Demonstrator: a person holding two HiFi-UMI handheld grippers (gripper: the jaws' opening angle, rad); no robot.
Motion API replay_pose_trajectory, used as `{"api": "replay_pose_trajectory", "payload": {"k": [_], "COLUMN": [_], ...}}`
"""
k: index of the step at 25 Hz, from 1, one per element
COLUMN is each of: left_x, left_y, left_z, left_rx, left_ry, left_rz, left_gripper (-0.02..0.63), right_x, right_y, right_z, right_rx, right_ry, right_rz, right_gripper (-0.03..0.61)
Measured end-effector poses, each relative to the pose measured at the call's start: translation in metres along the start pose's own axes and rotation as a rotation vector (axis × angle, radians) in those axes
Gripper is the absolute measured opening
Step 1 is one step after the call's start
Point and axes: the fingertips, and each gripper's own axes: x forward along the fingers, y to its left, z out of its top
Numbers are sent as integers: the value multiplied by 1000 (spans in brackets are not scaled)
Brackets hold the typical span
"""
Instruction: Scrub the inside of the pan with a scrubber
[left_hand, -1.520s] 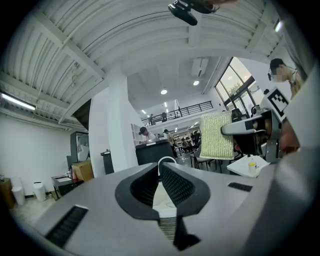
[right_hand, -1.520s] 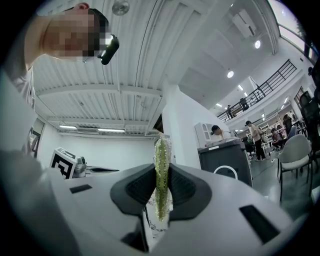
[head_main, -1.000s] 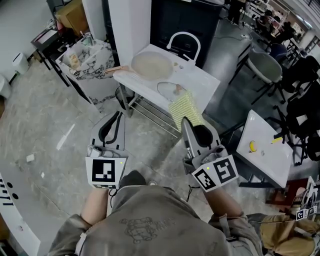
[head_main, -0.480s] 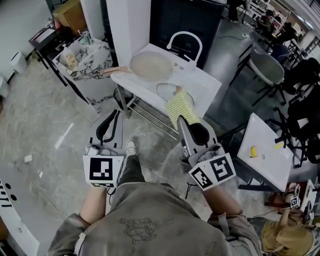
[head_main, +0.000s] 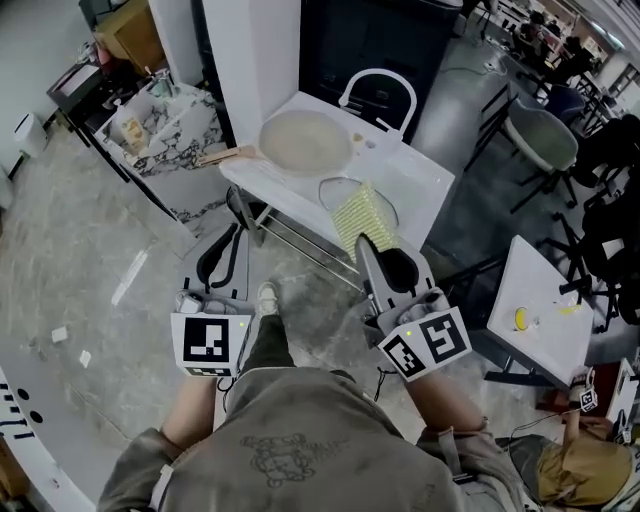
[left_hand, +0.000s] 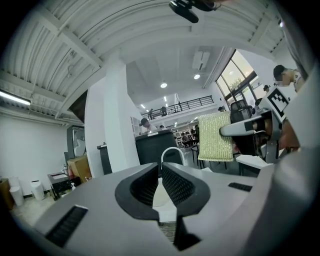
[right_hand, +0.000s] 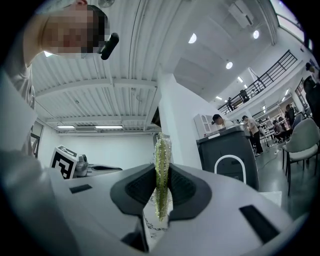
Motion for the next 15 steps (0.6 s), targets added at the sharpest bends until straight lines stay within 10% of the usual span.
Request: {"api": "replay_pose_trajectory", "payload": {"k": [15], "left_x": [121], "left_y": [93], "left_z": [-26], "left_rx": [5], "left_ry": [55], "left_rz": [-69], "left_gripper": [34], "right_x": [139], "right_y": [-55], "right_z": [-17], "right_rx": [15], "right_ry": [59], "right_rz": [-77], "right_gripper": [71]}}
